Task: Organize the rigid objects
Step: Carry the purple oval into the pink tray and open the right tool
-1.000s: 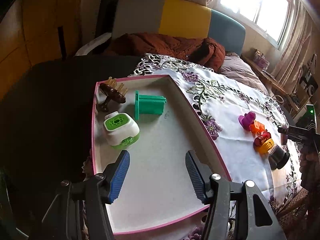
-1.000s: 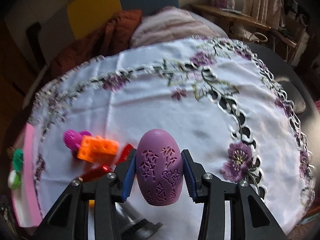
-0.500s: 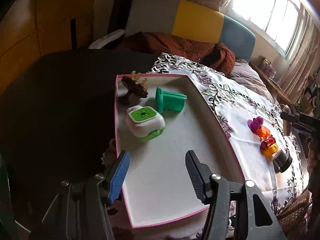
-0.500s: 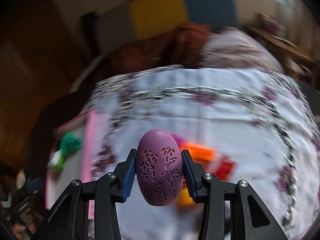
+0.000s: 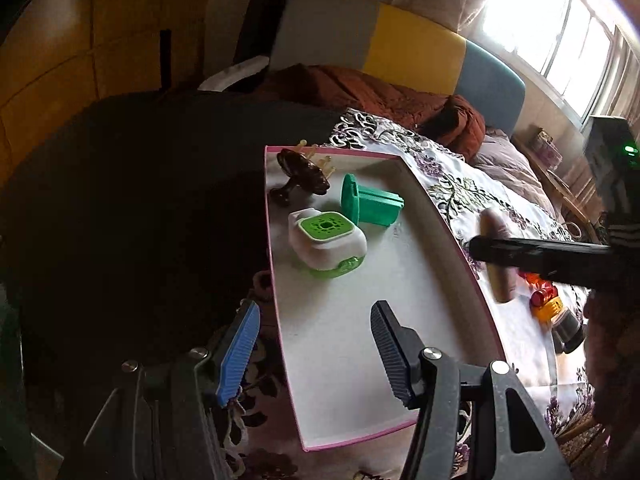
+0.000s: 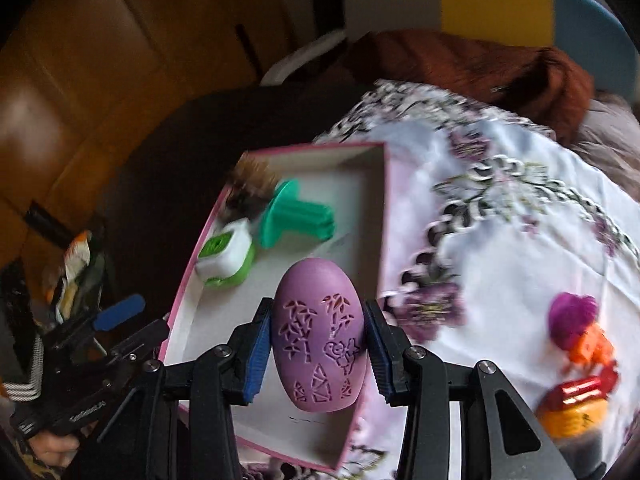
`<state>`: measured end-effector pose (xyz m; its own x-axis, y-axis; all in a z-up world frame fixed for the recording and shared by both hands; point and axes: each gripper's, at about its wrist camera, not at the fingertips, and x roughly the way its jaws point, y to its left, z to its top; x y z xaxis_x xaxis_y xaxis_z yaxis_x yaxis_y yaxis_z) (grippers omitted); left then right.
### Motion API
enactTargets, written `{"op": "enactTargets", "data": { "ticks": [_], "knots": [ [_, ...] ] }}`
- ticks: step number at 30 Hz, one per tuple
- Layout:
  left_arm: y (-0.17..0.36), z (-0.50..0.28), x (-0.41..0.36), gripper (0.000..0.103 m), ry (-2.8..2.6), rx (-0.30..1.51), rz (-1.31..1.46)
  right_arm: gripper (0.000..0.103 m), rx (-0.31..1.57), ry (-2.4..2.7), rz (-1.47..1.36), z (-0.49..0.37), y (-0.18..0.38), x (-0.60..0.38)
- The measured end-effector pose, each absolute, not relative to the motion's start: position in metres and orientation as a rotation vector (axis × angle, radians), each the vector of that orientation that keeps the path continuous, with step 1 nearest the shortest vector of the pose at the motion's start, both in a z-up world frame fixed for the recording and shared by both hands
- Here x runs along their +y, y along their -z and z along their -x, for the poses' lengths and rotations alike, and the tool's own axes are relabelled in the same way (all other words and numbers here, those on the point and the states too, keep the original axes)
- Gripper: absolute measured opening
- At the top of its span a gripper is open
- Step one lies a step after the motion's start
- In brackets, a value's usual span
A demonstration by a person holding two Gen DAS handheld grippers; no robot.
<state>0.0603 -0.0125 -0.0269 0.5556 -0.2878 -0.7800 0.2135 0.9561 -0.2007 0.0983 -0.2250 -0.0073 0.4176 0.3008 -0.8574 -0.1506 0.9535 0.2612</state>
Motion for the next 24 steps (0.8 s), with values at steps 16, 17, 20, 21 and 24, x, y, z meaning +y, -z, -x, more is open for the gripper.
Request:
{"op": "enactTargets", "data": {
  "ticks": [16,17,20,21,24],
  "knots": [
    [0.032,-0.059,0.002,0.059,0.257,0.939,0.096,0.063,1.131,-0.117,-0.036,-0.147,0.06,-0.185],
    [0.033,-0.059,0.002,0.059,0.253,0.94,0.095,0.067,1.118,-0.126,-0.037,-0.144,0.057,-0.185],
    [0.033,-0.058,0.002,0.059,0.249,0.942,0.098,0.069,1.083,-0.128,-0.021,-0.139,0.05,-0.184],
    [0.033,-0.058,0.001,0.059,0.249,0.941,0.096,0.07,1.068,-0.13,-0.024,-0.135,0.046,-0.185],
    [0.03,-0.057,-0.002,0.059,0.255,0.936,0.09,0.076,1.032,-0.133,-0.041,-0.127,0.036,-0.189]
  ]
}}
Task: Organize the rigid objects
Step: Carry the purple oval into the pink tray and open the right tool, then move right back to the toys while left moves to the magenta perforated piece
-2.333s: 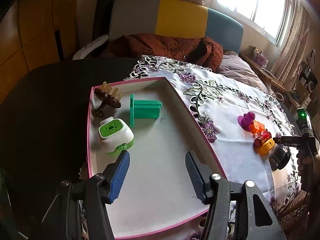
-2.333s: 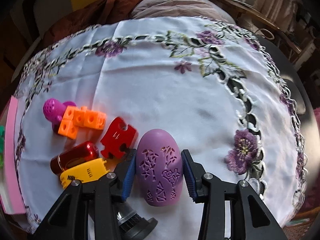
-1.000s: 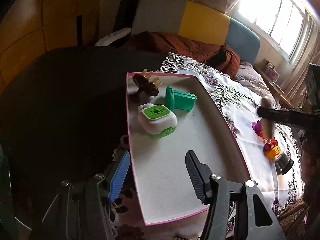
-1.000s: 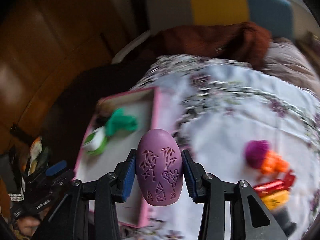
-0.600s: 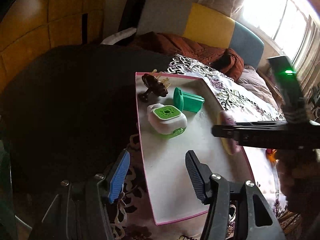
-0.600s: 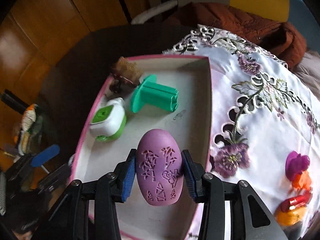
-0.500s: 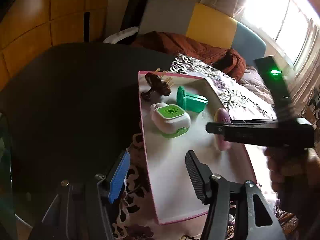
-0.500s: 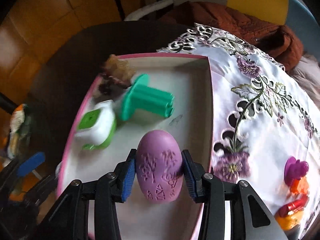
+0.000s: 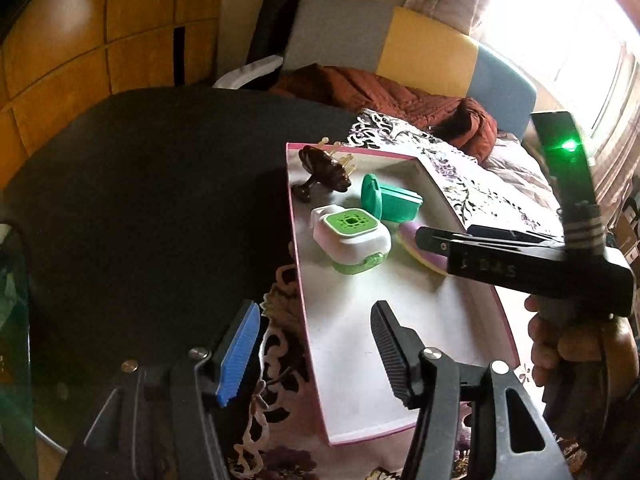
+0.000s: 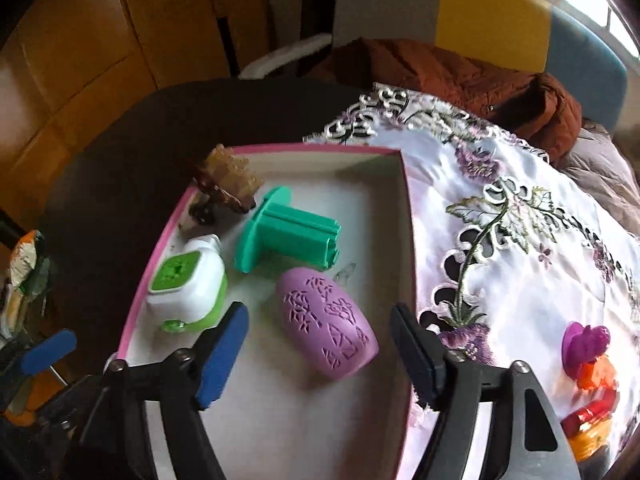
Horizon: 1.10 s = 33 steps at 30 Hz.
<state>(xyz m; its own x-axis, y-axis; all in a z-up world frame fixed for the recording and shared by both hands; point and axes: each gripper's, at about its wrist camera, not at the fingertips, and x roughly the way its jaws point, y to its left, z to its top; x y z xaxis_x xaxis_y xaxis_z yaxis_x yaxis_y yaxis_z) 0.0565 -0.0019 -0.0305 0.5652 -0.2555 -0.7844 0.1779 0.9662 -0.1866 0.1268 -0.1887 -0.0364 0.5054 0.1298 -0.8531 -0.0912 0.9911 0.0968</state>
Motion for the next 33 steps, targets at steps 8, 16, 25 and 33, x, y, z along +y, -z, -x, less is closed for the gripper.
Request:
{"op": "enactTargets", "data": {
  "ticks": [8,16,25,33],
  "knots": [
    [0.027,-0.052,-0.009,0.059,0.267,0.93,0.076,0.084,0.957,-0.099,-0.036,-0.098,0.02,-0.201],
    [0.022,-0.05,-0.016,0.059,0.291,0.911,0.082,0.09,0.869,-0.02,-0.093,-0.073,0.0,-0.244],
    [0.016,-0.053,-0.029,0.059,0.356,0.934,0.097,0.09,0.872,0.134,-0.151,-0.049,-0.004,-0.326],
    [0.003,-0.049,-0.064,0.059,0.443,0.909,0.01,0.093,0.847,0.361,-0.222,-0.019,-0.013,-0.432]
  ]
}}
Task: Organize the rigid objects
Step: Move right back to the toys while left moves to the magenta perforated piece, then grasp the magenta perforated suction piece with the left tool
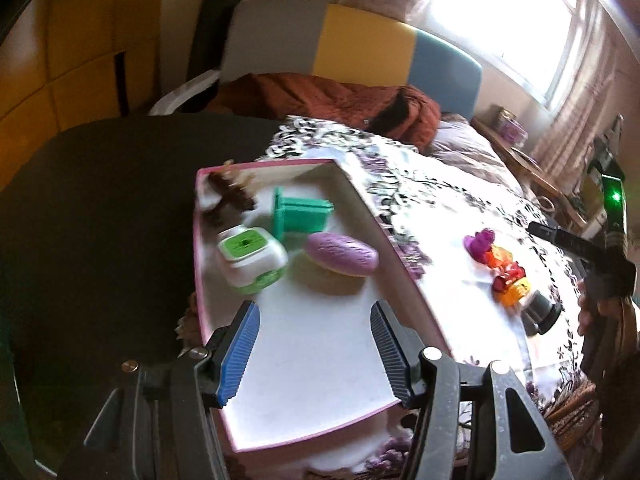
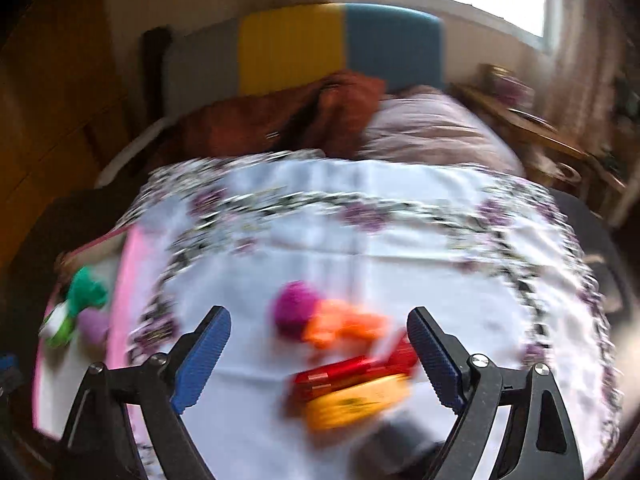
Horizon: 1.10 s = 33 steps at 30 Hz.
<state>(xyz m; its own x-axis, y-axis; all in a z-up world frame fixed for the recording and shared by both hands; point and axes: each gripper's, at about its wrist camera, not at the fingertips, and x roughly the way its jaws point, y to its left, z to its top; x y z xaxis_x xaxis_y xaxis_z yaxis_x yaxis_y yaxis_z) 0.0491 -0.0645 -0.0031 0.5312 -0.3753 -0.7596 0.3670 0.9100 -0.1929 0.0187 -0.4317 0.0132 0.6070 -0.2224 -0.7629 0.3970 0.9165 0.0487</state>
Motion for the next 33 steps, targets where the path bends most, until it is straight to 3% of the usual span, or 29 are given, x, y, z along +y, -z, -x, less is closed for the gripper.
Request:
{"op": "enactTargets", "data": {
  "ticks": [10,19,33],
  "knots": [
    [-0.006,-0.053,-0.16,0.059,0.596,0.906,-0.117,0.096,0.785,0.598,-0.503,0.021,0.005,-0.536],
    [0.013,-0.066,-0.26,0.059,0.718,0.97,-0.186,0.096,0.8,0.608,-0.585,0.025,0.011,-0.546],
    [0.045,-0.099,-0.352,0.057,0.776,1.06,-0.16,0.097,0.835,0.604,-0.655,0.024,0.021,-0.556]
  ]
}}
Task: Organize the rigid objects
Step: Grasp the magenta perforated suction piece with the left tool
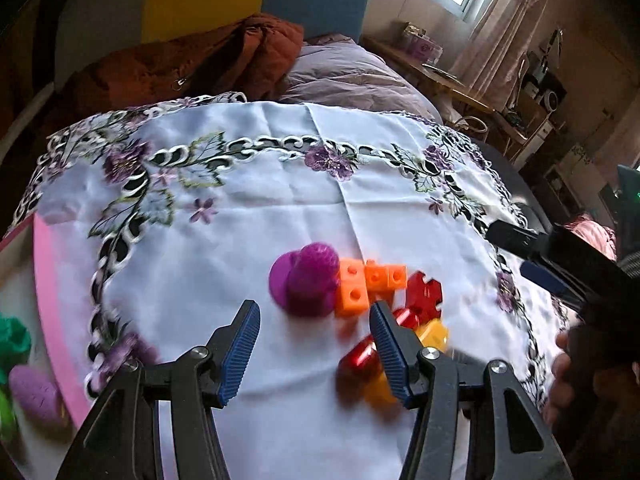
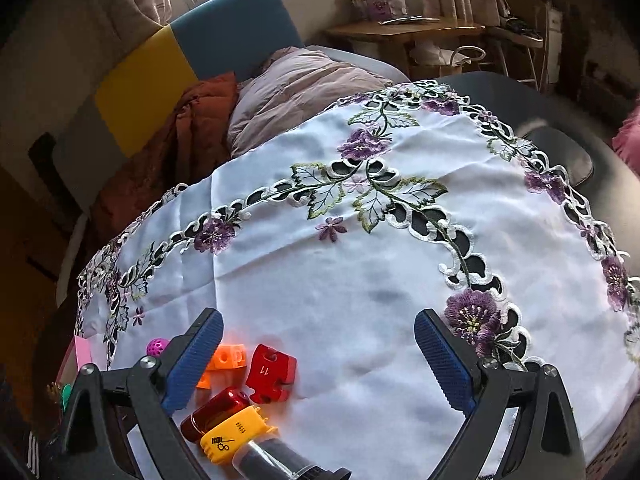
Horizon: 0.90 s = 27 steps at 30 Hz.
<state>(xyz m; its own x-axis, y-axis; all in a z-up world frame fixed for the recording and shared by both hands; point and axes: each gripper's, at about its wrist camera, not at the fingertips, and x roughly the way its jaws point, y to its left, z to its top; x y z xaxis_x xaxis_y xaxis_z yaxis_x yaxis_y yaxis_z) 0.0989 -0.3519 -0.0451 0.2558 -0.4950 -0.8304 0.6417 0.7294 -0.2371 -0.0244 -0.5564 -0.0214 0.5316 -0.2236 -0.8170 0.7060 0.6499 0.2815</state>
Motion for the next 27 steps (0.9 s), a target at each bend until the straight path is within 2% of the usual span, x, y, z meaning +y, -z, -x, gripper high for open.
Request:
{"op": "enactTargets", "data": {
  "ticks": [8,9,10,12,17,27],
  "knots": [
    [0.059,-0.119,-0.379,0.057,0.762,1.064,-0.163,0.097,0.832,0.598,-0.686,0.024,0.024,-0.559],
    [0.065,-0.123,-0.382,0.055,0.754,1.078,-0.164,0.097,0.831,0.596,-0.689,0.024,0.023,-0.56],
    [0.072,-0.128,-0.382,0.041,0.747,1.101,-0.155,0.097,0.829,0.594,-0.692,0.024,0.023,-0.56],
    [0.078,-0.134,-0.38,0.037,0.775,1.127,-0.109,0.097,0.829,0.591,-0.693,0.024,0.023,-0.56],
    [0.071,-0.126,-0.364,0.033,0.788,1.101,-0.115,0.097,0.828,0.585,-0.699,0.024,0.023,-0.56],
    [0.064,-0.08,-0.317,0.032,0.714,1.054,-0.199,0.097,0.835,0.582,-0.698,0.025,0.024,-0.559]
  ]
}}
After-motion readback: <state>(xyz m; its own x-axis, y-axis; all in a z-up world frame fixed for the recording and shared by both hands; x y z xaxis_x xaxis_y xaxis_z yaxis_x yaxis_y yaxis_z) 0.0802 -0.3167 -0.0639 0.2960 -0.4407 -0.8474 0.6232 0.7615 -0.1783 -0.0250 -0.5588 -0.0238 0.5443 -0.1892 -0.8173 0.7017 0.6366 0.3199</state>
